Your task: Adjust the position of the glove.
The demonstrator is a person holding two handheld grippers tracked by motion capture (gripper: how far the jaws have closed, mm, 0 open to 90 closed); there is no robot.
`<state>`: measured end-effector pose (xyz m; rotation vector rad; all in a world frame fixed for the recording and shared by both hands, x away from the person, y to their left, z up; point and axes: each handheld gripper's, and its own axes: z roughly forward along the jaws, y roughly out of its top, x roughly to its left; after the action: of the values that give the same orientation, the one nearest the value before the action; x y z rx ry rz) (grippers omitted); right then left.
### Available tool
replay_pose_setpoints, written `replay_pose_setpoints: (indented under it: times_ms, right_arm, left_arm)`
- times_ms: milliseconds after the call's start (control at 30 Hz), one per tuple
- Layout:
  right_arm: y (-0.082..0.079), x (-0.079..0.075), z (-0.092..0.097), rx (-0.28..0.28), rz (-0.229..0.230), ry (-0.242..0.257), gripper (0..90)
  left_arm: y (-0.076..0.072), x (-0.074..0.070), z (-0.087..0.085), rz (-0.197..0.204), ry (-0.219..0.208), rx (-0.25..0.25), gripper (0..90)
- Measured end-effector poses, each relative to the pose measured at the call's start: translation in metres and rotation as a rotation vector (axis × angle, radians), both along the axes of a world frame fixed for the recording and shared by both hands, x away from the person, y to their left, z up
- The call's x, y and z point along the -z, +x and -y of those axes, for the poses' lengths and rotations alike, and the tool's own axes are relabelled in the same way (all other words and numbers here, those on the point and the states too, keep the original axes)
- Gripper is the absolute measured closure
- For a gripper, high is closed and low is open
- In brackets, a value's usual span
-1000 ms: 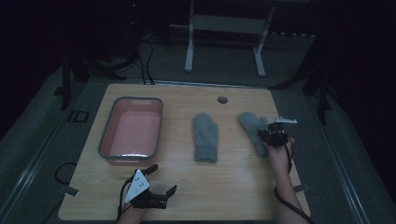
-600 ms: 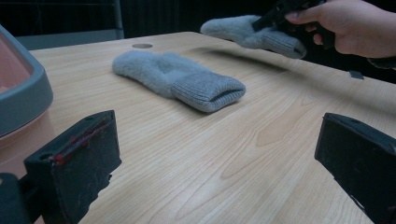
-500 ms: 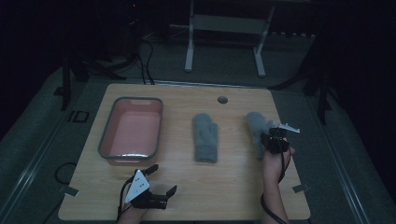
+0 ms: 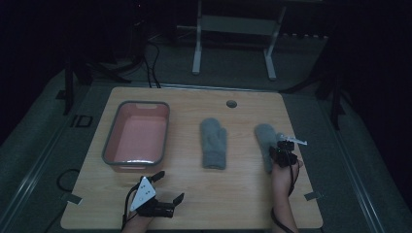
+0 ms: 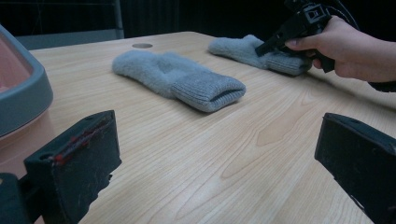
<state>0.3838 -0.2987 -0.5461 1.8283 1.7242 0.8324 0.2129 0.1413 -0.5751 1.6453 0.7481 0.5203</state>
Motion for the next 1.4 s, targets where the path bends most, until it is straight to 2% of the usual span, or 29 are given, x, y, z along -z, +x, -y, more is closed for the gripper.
replay_pose_setpoints:
  times_ms: [33, 133, 200, 233, 267, 300, 367, 400, 433, 467, 500, 533, 567, 600, 633, 667, 700, 733, 767, 800, 900, 967, 1000, 1100, 1167, 1200, 1233, 1333, 1400]
  right_arm:
    - [0.000, 0.000, 0.000, 0.001, -0.002, 0.005, 78.2]
    - [0.000, -0.003, 0.000, -0.018, -0.009, 0.003, 67.4]
    - [-0.002, -0.010, 0.001, -0.056, 0.002, -0.014, 56.7]
    - [-0.002, -0.010, 0.001, -0.056, 0.002, -0.014, 56.7]
    - [-0.002, -0.016, 0.002, -0.127, 0.005, -0.073, 50.9]
    - [-0.001, -0.019, 0.003, -0.167, 0.007, -0.088, 49.2]
    - [0.000, -0.024, 0.009, -0.243, 0.024, -0.081, 49.1]
    - [0.000, -0.024, 0.009, -0.243, 0.024, -0.081, 49.1]
    - [0.001, -0.027, 0.012, -0.276, 0.030, -0.091, 49.1]
    - [0.002, -0.028, 0.014, -0.315, 0.033, -0.112, 49.1]
    - [0.004, -0.031, 0.020, -0.399, 0.030, -0.134, 52.8]
    - [0.006, -0.031, 0.023, -0.435, 0.024, -0.148, 54.4]
    - [0.006, -0.031, 0.023, -0.435, 0.024, -0.148, 54.4]
    - [0.008, -0.031, 0.029, -0.481, 0.025, -0.187, 58.1]
    - [0.008, -0.031, 0.029, -0.481, 0.025, -0.187, 58.1]
    - [0.011, -0.028, 0.034, -0.537, 0.018, -0.202, 58.1]
    - [0.011, -0.028, 0.034, -0.537, 0.018, -0.202, 58.1]
    - [0.013, -0.023, 0.038, -0.574, 0.005, -0.201, 56.5]
    - [0.014, -0.019, 0.041, -0.586, -0.009, -0.191, 54.3]
    - [0.014, -0.019, 0.041, -0.586, -0.009, -0.191, 54.3]
    - [0.015, -0.006, 0.043, -0.598, -0.023, -0.177, 54.8]
    - [0.013, -0.002, 0.042, -0.606, -0.009, -0.157, 63.6]
    - [0.011, 0.000, 0.040, -0.596, 0.002, -0.151, 74.5]
    - [0.008, -0.001, 0.032, -0.520, -0.009, -0.148, 80.8]
    - [0.008, -0.001, 0.032, -0.520, -0.009, -0.148, 80.8]
    - [0.004, -0.005, 0.025, -0.434, -0.007, -0.108, 83.2]
    - [0.004, -0.005, 0.025, -0.434, -0.007, -0.108, 83.2]
    - [-0.001, -0.014, 0.017, -0.369, 0.017, -0.062, 83.6]
    - [-0.004, -0.022, 0.010, -0.348, 0.035, -0.042, 83.7]
  left_arm:
    - [0.000, 0.000, 0.000, 0.000, -0.001, 0.001, 0.5]
    - [0.000, 0.000, 0.000, 0.000, 0.000, 0.001, 0.5]
    - [0.000, 0.000, 0.000, 0.000, 0.001, 0.002, 0.5]
    - [0.000, 0.000, 0.000, 0.000, 0.001, 0.002, 0.5]
    - [0.000, 0.000, 0.000, -0.001, 0.000, 0.003, 0.5]
    - [0.000, 0.000, 0.000, 0.001, 0.003, 0.006, 0.5]
    - [0.000, 0.000, 0.000, -0.001, 0.003, 0.007, 0.5]
    - [0.000, 0.000, 0.000, -0.001, 0.003, 0.007, 0.5]
    - [0.000, 0.000, 0.000, -0.001, 0.003, 0.007, 0.5]
    - [0.000, 0.000, 0.000, 0.000, 0.003, 0.007, 0.5]
    - [0.000, 0.000, 0.000, -0.001, 0.003, 0.006, 0.5]
    - [0.000, 0.000, 0.000, -0.004, 0.002, 0.005, 0.5]
    - [0.000, 0.000, 0.000, -0.004, 0.002, 0.005, 0.5]
    - [0.000, 0.000, 0.000, -0.005, 0.002, 0.005, 0.5]
    - [0.000, 0.000, 0.000, -0.004, 0.003, 0.004, 0.5]
    - [0.000, 0.000, 0.000, -0.003, 0.002, 0.004, 0.5]
    - [0.000, 0.000, 0.000, -0.002, 0.001, 0.004, 0.5]
    - [0.000, 0.000, 0.000, -0.002, 0.001, 0.004, 0.5]
    - [0.000, 0.000, 0.000, -0.002, 0.002, 0.004, 0.5]
    - [0.000, 0.000, 0.000, -0.002, 0.001, 0.003, 0.5]
    - [0.000, 0.000, 0.000, -0.002, 0.002, 0.004, 0.5]
    - [0.000, 0.000, 0.000, -0.002, 0.003, 0.004, 0.5]
    - [0.000, 0.000, 0.000, -0.001, 0.003, 0.005, 0.5]
    - [0.000, 0.000, 0.000, 0.001, 0.003, 0.004, 0.5]
    - [0.000, 0.000, 0.000, 0.000, 0.003, 0.004, 0.5]
    - [0.000, 0.000, 0.000, -0.001, 0.000, 0.003, 0.5]
    - [0.000, 0.000, 0.000, -0.003, -0.001, 0.003, 0.5]
    - [0.000, 0.000, 0.000, -0.003, -0.001, 0.003, 0.5]
    - [0.000, 0.000, 0.000, -0.003, 0.000, 0.003, 0.5]
